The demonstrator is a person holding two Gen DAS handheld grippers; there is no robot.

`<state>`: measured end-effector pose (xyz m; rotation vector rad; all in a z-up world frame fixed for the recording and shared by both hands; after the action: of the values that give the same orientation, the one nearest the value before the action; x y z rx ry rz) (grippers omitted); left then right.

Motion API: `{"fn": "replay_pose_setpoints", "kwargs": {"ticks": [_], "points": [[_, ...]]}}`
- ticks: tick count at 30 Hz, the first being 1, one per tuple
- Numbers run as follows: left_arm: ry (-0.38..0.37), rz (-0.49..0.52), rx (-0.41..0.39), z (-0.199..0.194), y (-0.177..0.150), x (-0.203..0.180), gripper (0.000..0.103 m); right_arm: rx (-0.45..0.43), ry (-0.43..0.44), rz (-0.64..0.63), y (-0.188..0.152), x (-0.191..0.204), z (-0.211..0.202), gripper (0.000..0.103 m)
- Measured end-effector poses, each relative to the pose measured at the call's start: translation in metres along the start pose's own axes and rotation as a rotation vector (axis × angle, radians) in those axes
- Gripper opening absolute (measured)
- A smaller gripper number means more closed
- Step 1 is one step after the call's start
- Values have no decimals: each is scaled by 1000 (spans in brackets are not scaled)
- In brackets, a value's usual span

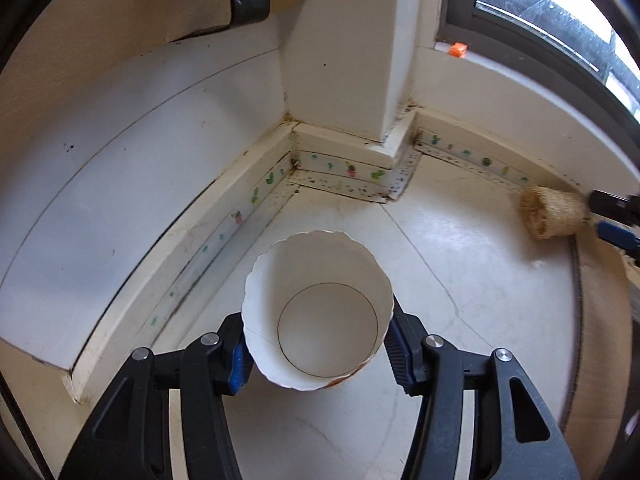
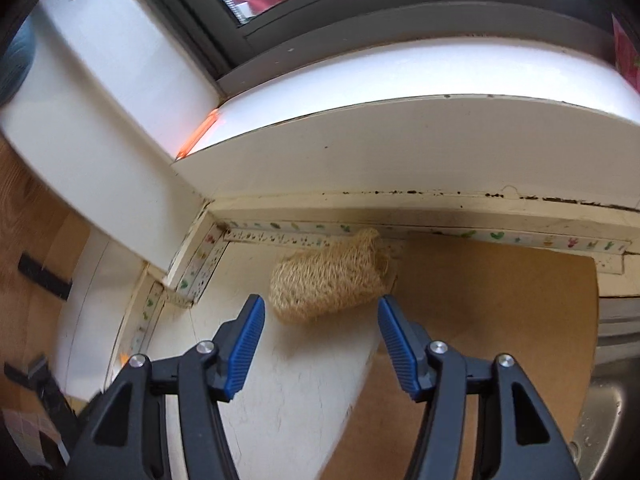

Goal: Collect trash
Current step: 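Grasp the white paper cup rim with the left tool, then grasp the beige loofah sponge with the right tool while the left tool holds the cup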

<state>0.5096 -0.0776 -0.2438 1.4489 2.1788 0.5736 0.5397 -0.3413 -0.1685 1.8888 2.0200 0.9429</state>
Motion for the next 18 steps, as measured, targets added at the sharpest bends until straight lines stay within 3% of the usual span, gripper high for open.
{"fn": "replay_pose_setpoints", "kwargs": {"ticks": [8,12,18], "points": [[-82,22,2,-36,3,-9,53,37,-6,71,4,-12,27,59],[-102,60,-24,-65,2,-17,53,44,-17,59,3,-12,37,59],[-100,103,-44,-78,-1,-28,53,47,-10,75,4,-11,47,59]]}}
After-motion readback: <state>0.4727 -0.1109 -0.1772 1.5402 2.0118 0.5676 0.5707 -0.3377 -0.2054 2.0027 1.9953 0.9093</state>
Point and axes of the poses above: each gripper's, at about its wrist camera, not at the fingertips, and z roughly the way its jaws point, x to its left, y to its top, the point moved 6 cm from there along z, roughly the way its jaws point, and after that the axes turned 14 degrees about -z, right-handed, at the moved point
